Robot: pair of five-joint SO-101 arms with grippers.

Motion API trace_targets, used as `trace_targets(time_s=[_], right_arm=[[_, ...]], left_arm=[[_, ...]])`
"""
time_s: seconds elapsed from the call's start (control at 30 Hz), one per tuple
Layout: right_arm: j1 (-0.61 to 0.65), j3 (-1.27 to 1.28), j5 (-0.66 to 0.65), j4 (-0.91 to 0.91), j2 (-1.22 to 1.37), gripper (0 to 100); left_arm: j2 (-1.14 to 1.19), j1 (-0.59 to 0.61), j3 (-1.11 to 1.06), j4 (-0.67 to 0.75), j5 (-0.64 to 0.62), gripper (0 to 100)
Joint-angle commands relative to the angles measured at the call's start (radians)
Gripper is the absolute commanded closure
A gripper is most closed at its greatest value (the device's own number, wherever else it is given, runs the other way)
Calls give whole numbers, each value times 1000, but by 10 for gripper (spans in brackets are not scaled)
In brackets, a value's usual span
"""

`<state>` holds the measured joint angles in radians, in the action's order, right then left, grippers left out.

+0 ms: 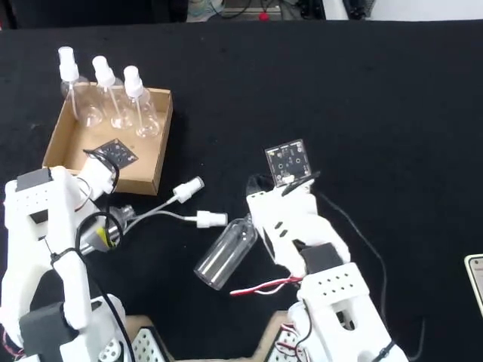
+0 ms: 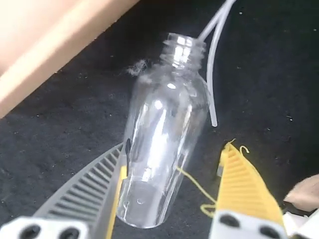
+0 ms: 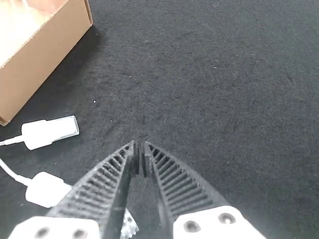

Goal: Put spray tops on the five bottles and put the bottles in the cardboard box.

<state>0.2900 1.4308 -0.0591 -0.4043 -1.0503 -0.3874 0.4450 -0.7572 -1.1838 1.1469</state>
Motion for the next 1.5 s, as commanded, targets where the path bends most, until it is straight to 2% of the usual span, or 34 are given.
trace_targets(time_s=[0.0,0.07,0.27,0.67,0.9,1.03,1.2,1.47], right_arm=[[14,-8,-9,26,-2,987],[14,-8,-9,26,-2,987],[14,-8,-9,26,-2,987],[14,-8,-9,26,-2,987],[14,-8,-9,26,-2,987],[14,-8,-9,26,-2,987],[14,-8,-9,28,-2,987],[14,-8,-9,28,-2,987]], left_arm=[[-9,-2,16,-8,-6,656],[-9,-1,10,-8,-5,616],[2,-10,10,6,5,634],[-9,-4,-147,253,2,636],[-9,2,-156,255,2,637],[-9,-1,-154,255,2,713],[-11,-7,-99,118,2,812],[-11,2,101,-166,2,819]])
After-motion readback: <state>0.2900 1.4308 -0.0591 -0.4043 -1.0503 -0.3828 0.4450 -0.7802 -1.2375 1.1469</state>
